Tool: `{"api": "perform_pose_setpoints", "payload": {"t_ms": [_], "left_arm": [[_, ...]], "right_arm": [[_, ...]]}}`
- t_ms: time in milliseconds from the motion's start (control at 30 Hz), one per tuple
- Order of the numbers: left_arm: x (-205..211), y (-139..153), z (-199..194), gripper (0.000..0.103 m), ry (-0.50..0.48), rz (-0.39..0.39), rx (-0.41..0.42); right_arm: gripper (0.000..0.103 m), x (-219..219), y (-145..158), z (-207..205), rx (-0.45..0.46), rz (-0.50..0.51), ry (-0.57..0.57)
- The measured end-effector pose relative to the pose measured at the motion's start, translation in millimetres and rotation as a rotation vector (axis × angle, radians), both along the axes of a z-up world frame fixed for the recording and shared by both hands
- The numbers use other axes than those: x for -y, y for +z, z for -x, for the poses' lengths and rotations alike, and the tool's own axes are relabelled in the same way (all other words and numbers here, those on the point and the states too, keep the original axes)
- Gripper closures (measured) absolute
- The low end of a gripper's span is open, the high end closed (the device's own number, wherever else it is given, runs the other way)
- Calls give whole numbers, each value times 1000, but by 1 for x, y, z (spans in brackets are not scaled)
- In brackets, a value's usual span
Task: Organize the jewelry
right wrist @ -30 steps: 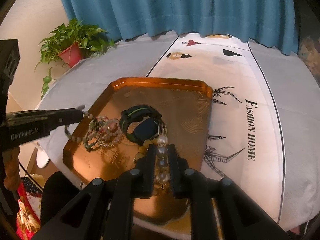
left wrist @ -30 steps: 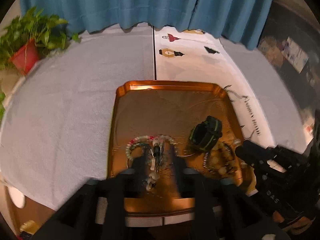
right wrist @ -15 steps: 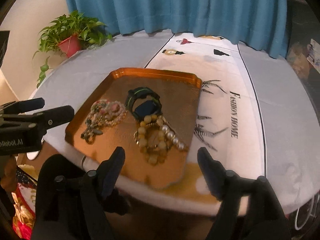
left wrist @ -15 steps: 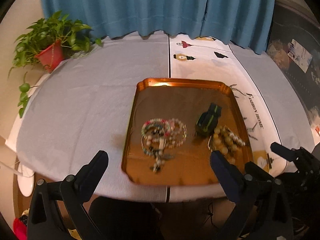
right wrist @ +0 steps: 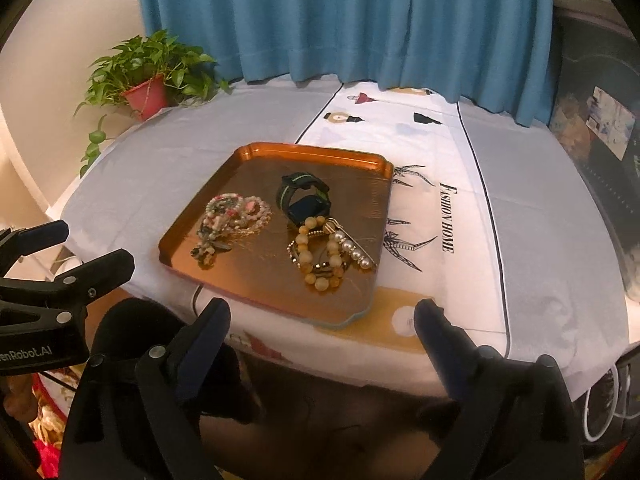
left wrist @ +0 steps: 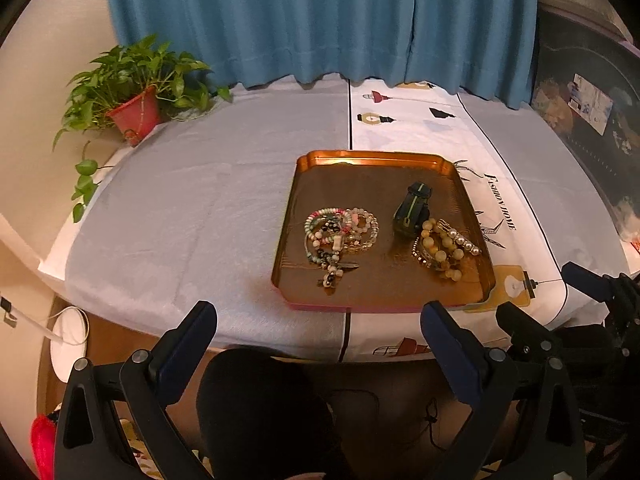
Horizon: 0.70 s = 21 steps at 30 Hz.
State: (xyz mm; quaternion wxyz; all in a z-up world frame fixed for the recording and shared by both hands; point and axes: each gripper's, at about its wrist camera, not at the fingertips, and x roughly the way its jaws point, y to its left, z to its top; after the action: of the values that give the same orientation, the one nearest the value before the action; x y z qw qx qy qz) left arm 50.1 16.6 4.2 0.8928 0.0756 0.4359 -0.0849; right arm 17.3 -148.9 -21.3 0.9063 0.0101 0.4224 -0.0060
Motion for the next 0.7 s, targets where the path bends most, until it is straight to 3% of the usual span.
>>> {"api": "perform_pose_setpoints", "payload": {"t_ms": [700], "left_arm": [[1,11,16,2,8,-23,26]], "right_arm": [[10,-1,9,16,24,0,7]]}}
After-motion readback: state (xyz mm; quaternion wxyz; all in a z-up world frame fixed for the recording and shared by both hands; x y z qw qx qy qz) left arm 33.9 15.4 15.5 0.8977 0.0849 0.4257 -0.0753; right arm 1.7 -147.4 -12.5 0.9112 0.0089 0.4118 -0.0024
